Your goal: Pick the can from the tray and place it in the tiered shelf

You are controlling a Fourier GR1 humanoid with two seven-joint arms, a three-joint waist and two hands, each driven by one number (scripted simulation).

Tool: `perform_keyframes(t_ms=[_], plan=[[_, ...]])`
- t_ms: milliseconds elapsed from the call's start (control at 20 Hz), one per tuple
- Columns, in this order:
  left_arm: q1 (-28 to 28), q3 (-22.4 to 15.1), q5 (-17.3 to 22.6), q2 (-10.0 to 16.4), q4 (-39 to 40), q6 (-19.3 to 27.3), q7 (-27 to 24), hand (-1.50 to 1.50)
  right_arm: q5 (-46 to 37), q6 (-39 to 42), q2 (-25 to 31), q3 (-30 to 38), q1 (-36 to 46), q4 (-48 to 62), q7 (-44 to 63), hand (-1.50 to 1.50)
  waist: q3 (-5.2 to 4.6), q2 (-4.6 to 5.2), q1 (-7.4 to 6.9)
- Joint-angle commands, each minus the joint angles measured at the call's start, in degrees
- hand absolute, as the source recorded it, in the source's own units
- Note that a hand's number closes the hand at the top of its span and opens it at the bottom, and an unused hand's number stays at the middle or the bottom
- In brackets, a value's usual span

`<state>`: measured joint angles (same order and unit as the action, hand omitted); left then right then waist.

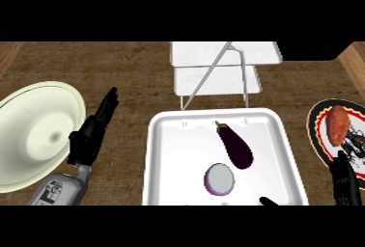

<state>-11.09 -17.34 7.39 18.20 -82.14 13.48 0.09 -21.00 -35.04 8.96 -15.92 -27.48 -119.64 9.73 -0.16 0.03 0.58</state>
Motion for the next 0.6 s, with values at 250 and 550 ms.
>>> perform_keyframes(t_ms=[250, 550], plan=[[-1.9, -0.9, -2.7, -3.2, 2.5, 1.5, -1.1, 0.00, -20.2, 15.3, 6.5, -8.3, 0.7, -14.6, 30.8, -1.50, -0.18, 0.35, -0.70], [-2.0, 0.0, -2.1, -2.2, 3.1, -0.4, -2.0, 0.00, -25.9, 31.0, 11.7, -12.9, 4.8, -18.3, 47.9, -1.50, -0.29, 0.37, -1.24]])
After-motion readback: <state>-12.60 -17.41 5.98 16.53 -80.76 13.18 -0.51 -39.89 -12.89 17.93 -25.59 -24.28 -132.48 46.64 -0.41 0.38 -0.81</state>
